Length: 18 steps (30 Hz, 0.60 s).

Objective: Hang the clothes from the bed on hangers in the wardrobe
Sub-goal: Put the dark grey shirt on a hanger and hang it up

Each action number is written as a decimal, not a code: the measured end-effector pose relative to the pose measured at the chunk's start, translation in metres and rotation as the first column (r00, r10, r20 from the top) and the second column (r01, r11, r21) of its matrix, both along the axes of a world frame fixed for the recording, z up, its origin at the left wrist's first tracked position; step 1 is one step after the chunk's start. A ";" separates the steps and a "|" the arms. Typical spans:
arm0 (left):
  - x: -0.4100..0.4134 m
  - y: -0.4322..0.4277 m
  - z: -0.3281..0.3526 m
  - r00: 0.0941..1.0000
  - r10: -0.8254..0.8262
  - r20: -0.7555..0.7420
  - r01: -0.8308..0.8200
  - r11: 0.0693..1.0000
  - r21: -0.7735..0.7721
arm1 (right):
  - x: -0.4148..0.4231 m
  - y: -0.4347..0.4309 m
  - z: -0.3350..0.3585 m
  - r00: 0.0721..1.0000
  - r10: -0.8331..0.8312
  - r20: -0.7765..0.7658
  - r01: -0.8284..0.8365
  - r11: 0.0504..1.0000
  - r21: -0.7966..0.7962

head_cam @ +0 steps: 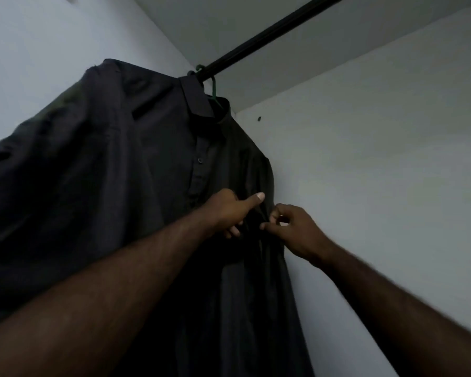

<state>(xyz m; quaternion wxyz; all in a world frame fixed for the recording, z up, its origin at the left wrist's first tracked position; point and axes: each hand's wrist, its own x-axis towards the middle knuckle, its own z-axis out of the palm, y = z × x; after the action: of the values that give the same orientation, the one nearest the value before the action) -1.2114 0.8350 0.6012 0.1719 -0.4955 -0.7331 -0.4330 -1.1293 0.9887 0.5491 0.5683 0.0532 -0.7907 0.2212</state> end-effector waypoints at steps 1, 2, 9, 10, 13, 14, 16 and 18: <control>0.001 0.005 0.000 0.998 -0.032 0.046 0.031 0.999 0.013 | 0.001 -0.006 0.000 0.999 0.027 0.018 -0.027 1.000 0.016; 0.002 0.008 0.000 0.996 -0.055 0.064 0.053 0.998 0.028 | 0.002 -0.009 0.001 0.996 0.081 0.029 -0.081 0.997 -0.003; 0.000 0.017 -0.001 0.989 -0.146 0.014 0.145 0.988 0.052 | 0.010 -0.002 0.005 0.909 0.415 -0.027 -0.362 0.757 -0.543; 0.000 0.017 -0.001 0.991 -0.136 -0.018 0.137 0.990 0.046 | 0.009 0.001 0.007 0.916 0.402 0.006 -0.327 0.756 -0.567; -0.007 0.012 0.002 0.953 0.073 -0.294 -0.068 0.997 0.026 | 0.017 0.024 0.021 0.992 0.123 0.033 -0.084 0.827 -0.555; -0.009 0.009 0.002 0.904 0.155 -0.398 -0.161 0.987 0.017 | 0.024 0.039 0.030 0.996 -0.077 0.053 0.093 0.858 -0.504; -0.011 0.004 0.001 0.808 0.246 -0.535 -0.311 0.950 -0.033 | 0.045 0.061 0.047 0.904 -0.421 0.078 0.414 0.812 -0.413; -0.008 0.001 0.000 0.717 0.280 -0.639 -0.404 0.913 -0.054 | 0.063 0.074 0.061 0.864 -0.502 0.046 0.479 0.789 -0.386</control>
<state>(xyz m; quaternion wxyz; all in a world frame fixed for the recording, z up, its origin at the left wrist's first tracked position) -1.2198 0.8361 0.6007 0.4316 -0.4788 -0.7525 -0.1353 -1.0663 1.0628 0.6097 0.6284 -0.2597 -0.7011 0.2149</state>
